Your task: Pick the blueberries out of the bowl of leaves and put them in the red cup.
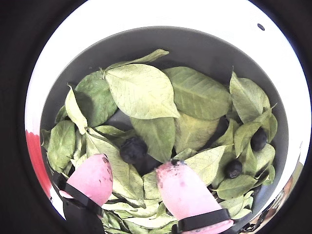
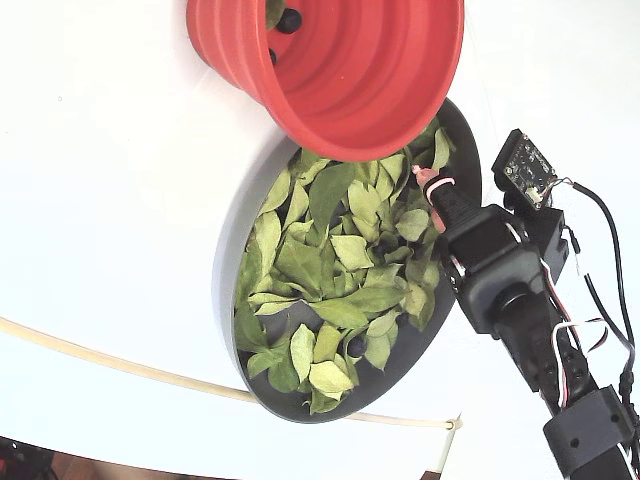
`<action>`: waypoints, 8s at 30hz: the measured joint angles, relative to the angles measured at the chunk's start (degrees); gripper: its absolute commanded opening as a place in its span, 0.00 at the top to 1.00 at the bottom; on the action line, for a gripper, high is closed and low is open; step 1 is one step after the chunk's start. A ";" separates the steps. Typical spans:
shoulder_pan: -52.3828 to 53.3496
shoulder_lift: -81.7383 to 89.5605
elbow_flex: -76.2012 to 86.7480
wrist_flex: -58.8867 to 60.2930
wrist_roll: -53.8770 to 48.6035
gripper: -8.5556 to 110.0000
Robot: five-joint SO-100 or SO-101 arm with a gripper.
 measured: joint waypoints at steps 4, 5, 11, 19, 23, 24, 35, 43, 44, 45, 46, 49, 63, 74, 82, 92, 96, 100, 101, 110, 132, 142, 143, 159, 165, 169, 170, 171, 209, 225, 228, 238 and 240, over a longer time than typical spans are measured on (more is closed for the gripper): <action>0.00 -1.32 -1.05 0.00 0.18 0.78; 0.00 -1.58 -1.32 0.00 0.35 0.78; 0.00 -3.34 -3.08 0.00 0.53 0.78; -0.70 -3.87 -3.69 0.00 1.76 0.78; -0.97 -3.87 -3.69 0.00 1.76 0.78; -0.97 -3.87 -3.69 0.00 1.76 0.78; -1.14 -7.12 -7.12 0.00 1.67 0.78; -0.97 -7.91 -8.17 0.00 1.58 0.80; -0.97 -7.91 -8.17 0.00 1.32 0.80; -0.97 -7.91 -8.17 0.00 1.05 0.81; -0.97 -7.91 -8.17 0.00 0.88 0.81; -0.79 -7.91 -8.17 0.00 0.70 0.82; 0.18 -10.28 -9.67 -0.53 -0.09 0.82; 0.18 -10.90 -9.76 -1.14 -0.09 0.85; 0.18 -10.90 -9.76 -1.14 -0.09 0.85; 0.18 -8.70 -6.59 -2.20 -1.05 0.85; 0.18 -8.17 -5.80 -2.55 -1.32 0.85; 0.18 -7.21 -4.75 -2.55 -1.32 0.85; 0.18 -6.68 -4.22 -2.55 -1.32 0.85; 0.18 -4.57 -1.41 -2.55 -2.29 0.85; -1.32 5.62 6.33 -2.55 -2.81 0.85; -2.90 10.28 9.76 -2.46 -3.34 0.85; -3.08 10.55 9.76 -2.46 -3.34 0.85; -5.89 16.96 13.10 -1.05 -4.13 0.85; -7.29 18.54 14.24 -0.88 -3.96 0.85; -8.17 18.54 14.33 -0.88 -4.13 0.85; -8.17 18.54 14.33 -0.88 -4.04 0.85; -8.17 18.63 14.77 -0.88 -4.04 0.85; -19.42 33.40 21.36 -0.44 -4.66 0.85; -24.08 33.57 22.68 -0.44 -3.08 0.85; -24.61 33.57 22.68 -0.44 -3.08 0.85; -25.05 33.57 24.17 -0.44 -2.37 0.77; -25.05 33.57 24.70 -0.44 -2.37 0.77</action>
